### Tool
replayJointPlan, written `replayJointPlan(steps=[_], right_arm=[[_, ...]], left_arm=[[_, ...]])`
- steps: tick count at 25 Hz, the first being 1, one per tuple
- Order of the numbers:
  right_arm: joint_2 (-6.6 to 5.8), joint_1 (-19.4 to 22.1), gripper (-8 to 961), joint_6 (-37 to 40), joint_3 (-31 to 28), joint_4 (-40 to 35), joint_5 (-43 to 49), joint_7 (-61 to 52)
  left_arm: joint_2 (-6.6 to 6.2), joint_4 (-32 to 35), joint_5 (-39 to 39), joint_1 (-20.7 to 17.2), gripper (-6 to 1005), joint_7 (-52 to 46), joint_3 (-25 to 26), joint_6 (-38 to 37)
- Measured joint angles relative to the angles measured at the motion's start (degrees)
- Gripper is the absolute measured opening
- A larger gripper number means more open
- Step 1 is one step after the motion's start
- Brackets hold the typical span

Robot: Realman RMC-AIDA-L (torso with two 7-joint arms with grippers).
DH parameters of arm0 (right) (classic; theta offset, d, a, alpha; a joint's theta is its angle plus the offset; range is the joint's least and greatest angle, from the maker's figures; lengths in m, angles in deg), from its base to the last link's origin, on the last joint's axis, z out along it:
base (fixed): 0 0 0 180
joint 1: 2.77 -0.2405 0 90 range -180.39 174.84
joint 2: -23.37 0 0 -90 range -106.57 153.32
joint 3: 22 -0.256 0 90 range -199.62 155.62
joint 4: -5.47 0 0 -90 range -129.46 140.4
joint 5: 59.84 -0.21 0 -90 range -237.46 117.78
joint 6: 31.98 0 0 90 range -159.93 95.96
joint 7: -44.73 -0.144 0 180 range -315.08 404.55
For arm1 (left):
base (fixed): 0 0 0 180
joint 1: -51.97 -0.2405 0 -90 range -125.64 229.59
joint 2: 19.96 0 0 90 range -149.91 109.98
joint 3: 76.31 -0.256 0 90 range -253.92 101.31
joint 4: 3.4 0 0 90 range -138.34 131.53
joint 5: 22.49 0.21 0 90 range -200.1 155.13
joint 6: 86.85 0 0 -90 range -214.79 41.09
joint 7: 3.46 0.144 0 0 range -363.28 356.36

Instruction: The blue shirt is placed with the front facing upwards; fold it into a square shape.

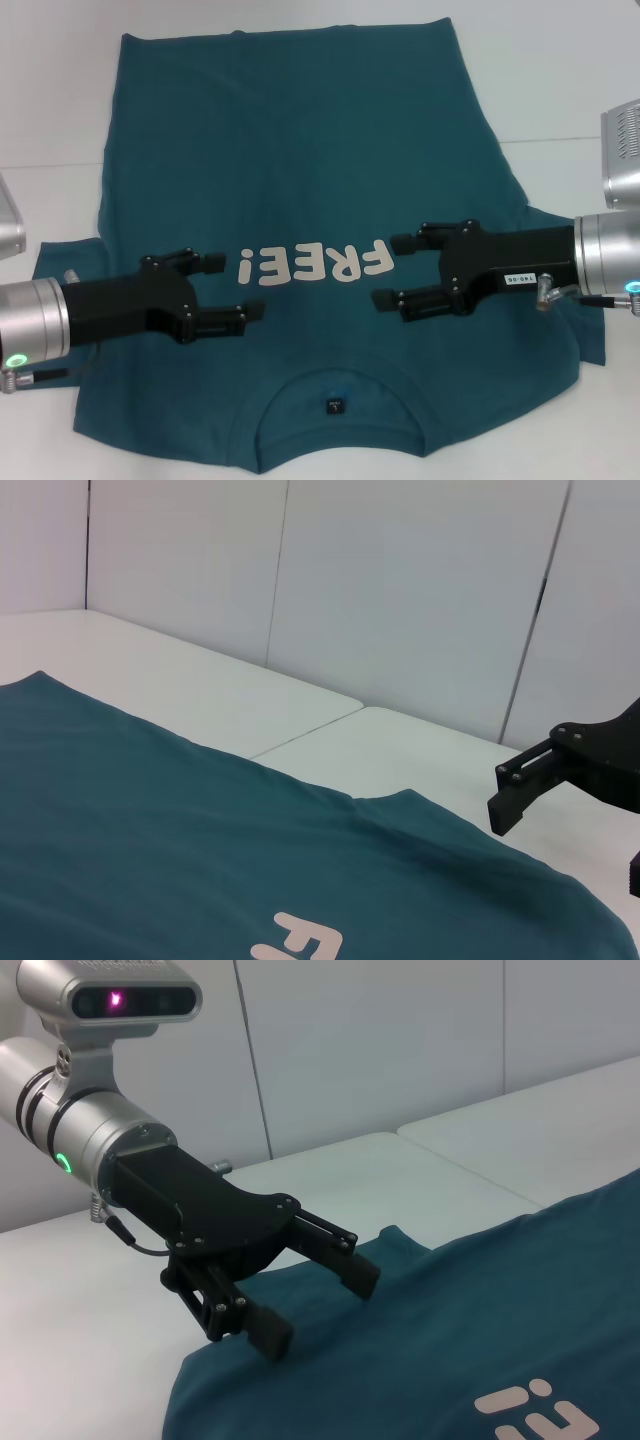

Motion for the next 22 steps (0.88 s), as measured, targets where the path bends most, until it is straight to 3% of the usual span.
replayJointPlan(steps=[10,14,18,22], right_arm=[[0.10,0.2,915,0.0,0.0,0.0,-0.1,0.0],[0.34,0.6,915,0.0,-1.2,-0.4,-0.3,-0.1],[0.21,1.4,915,0.0,-3.7,-0.5,-0.3,-0.4],[0.09,2.4,916,0.0,-4.7,-0.5,-0.4,-0.5]], left_arm=[[0.17,0.0,0.0,-0.2,919,0.0,-0.1,-0.2],[0.30,0.2,-0.4,-0.5,919,-0.9,2.1,-0.1],[-0.49,2.7,0.2,-1.4,919,-11.0,5.7,0.2],[-0.65,10.9,4.3,-4.7,919,-24.1,7.7,0.8]])
